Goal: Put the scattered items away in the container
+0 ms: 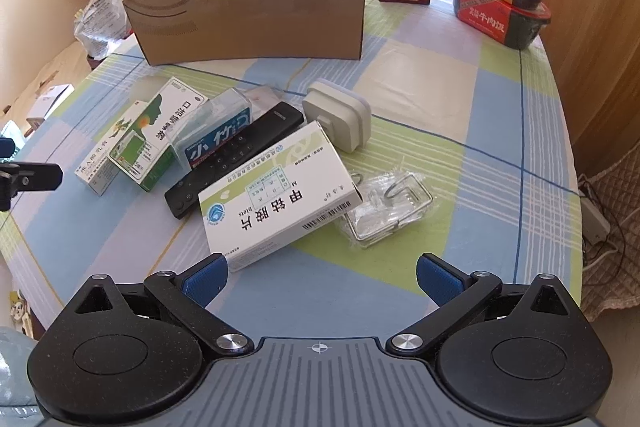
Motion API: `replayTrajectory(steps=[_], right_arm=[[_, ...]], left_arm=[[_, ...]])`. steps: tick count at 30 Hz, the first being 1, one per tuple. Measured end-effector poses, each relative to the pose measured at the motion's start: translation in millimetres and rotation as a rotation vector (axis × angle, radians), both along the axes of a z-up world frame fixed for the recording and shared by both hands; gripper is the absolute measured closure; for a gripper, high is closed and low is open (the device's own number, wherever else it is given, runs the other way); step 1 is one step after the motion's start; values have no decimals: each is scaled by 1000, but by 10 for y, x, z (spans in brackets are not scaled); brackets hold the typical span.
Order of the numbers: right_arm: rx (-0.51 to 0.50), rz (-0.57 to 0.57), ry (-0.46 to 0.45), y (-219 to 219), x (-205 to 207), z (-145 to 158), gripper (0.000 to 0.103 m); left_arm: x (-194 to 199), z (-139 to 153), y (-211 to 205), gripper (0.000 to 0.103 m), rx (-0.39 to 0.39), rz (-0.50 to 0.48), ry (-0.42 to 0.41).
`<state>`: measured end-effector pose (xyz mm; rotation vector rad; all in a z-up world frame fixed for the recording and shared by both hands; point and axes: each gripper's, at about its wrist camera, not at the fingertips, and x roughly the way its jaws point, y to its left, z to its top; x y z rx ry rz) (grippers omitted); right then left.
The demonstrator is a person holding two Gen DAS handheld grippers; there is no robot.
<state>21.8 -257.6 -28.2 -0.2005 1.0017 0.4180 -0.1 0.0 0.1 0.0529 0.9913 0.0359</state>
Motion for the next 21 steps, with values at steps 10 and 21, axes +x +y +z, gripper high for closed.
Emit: replayTrajectory(steps=[10,21], right_arm=[[25,6,-4,12,-4,17,0],[19,13,5,4,29,5,0]], left_arm=[[4,-19,-33,1,31,12,12],[4,-21,-12,1,22,15,23]])
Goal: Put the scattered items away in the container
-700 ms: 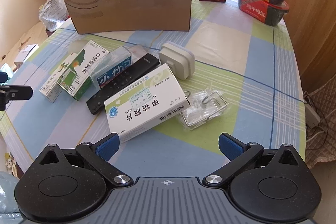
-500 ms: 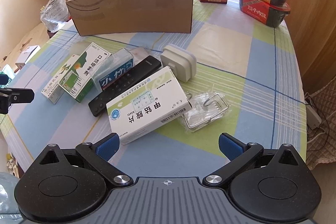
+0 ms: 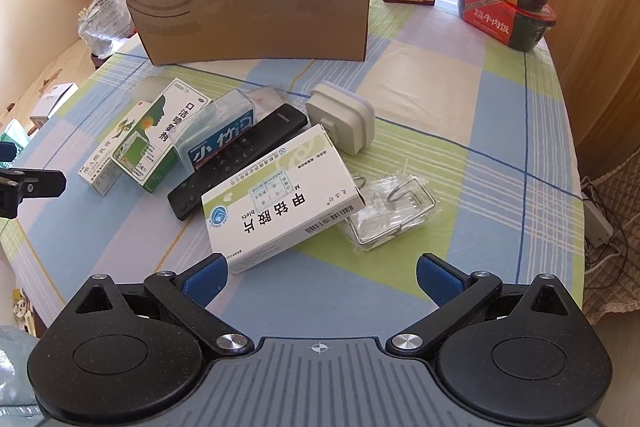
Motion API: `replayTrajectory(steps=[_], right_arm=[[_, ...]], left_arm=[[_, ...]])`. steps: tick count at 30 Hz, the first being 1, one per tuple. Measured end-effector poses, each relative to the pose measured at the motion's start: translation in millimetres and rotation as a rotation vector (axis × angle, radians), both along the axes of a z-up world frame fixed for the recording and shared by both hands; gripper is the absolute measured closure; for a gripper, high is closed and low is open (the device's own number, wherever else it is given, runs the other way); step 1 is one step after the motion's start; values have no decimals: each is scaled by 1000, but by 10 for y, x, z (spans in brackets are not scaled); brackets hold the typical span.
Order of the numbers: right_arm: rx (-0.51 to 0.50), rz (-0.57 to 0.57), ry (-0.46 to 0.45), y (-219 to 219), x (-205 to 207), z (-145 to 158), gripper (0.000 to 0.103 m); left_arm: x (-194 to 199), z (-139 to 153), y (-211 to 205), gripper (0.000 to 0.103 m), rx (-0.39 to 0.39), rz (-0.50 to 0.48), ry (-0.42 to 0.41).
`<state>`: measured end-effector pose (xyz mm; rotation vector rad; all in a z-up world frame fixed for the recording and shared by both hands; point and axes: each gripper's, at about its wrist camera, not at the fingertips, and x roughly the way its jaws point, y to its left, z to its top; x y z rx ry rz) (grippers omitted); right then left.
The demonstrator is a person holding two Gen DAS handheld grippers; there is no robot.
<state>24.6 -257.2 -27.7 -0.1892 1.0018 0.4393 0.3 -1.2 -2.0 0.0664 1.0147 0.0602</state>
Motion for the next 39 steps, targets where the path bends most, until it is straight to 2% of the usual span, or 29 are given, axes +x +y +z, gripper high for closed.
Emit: replayTrajectory(steps=[39], right_arm=[[-2,16,-9,18,31,29,0]], left_arm=[[11,-5,12,1,-10,2,17]])
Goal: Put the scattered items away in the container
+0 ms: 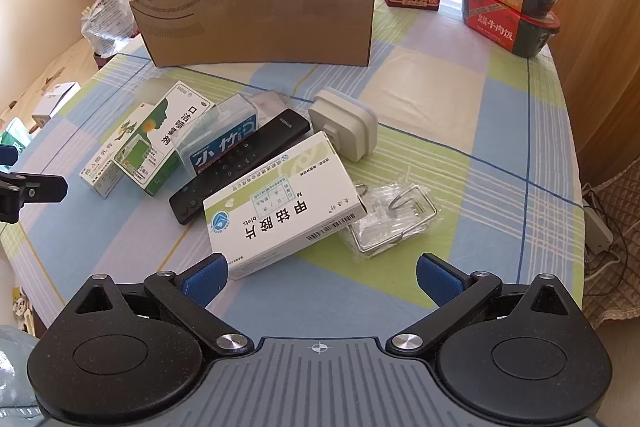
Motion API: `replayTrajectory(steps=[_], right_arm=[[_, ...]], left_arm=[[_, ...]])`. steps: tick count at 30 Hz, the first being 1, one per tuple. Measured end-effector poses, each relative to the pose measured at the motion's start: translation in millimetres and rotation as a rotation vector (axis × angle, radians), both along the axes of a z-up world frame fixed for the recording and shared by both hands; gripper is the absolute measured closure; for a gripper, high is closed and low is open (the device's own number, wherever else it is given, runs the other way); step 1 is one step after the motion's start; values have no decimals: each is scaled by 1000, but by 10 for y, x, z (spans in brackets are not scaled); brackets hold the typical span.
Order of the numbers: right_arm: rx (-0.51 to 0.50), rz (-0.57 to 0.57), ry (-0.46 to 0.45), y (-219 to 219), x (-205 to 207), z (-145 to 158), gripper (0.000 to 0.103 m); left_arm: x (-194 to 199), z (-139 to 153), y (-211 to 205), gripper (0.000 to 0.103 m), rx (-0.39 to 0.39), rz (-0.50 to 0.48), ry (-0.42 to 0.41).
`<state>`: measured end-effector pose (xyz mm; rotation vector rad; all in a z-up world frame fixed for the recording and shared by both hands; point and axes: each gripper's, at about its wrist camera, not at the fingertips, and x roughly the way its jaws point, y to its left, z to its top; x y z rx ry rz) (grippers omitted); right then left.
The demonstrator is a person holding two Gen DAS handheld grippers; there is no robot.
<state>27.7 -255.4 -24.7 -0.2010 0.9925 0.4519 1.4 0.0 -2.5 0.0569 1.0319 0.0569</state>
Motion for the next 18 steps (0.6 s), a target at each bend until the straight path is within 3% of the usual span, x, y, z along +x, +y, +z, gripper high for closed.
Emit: replayTrajectory(steps=[18], right_arm=[[-1,-8,8,32,-15,-20,0]], left_arm=[[-5,-49,58,1,-41,-9,36]])
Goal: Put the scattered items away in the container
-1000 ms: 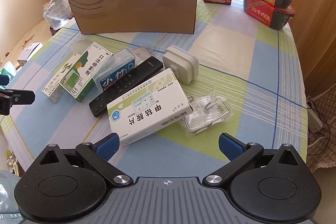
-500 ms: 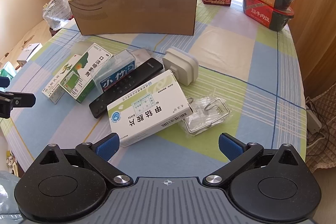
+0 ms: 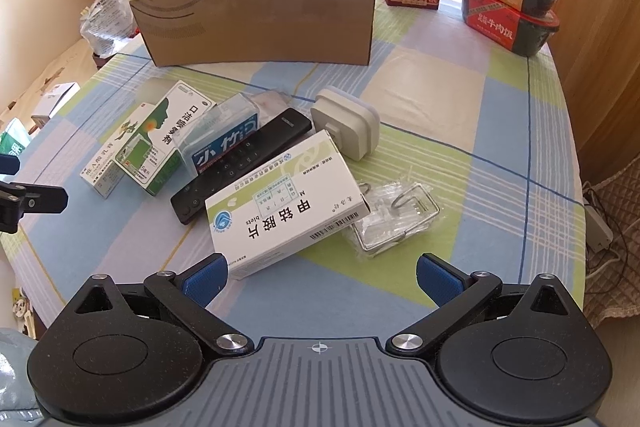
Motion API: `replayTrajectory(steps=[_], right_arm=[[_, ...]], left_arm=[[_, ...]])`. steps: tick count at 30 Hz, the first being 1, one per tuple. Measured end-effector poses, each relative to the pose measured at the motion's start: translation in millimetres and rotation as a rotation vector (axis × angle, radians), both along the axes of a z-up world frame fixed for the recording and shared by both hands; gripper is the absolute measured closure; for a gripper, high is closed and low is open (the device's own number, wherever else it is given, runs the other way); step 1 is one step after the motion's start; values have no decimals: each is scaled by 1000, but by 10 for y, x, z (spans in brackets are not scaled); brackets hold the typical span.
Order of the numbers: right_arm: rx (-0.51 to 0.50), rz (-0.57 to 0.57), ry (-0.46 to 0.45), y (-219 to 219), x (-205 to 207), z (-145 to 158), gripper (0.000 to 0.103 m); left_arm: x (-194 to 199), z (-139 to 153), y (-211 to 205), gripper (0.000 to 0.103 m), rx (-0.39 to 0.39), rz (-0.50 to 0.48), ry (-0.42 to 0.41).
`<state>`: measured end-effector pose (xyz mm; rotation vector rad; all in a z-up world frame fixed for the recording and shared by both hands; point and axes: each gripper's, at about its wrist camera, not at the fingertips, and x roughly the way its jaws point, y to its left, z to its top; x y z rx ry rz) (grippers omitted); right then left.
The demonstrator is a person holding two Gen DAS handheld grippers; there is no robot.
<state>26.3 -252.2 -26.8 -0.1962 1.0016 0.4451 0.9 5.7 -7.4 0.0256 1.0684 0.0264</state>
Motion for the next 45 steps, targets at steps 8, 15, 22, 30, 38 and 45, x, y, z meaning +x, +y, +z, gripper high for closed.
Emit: replayTrajectory(steps=[8,15,22,30,38,45], right_arm=[[6,-13,25,-6,23,-48,0],[24,-43,40,-62,75,-105,0],[29,-99,57,-170,158,-186,0],[55,-153,74,-272,266,-228,0],[85,-197,102,-342,388,-280,0],[91,-245,128,-401,464,-339,0]], left_arm=[[25,-7,50,1,-24,-14,-2],[71,-24,87,1,-33,-46,-20],[164,-84,100,6,-33,-129,-46],[374,-210,-50,17,-11,-252,-44],[627,-403,-183,31,26,-340,-15],[818,-560,-288,31,65,-388,16]])
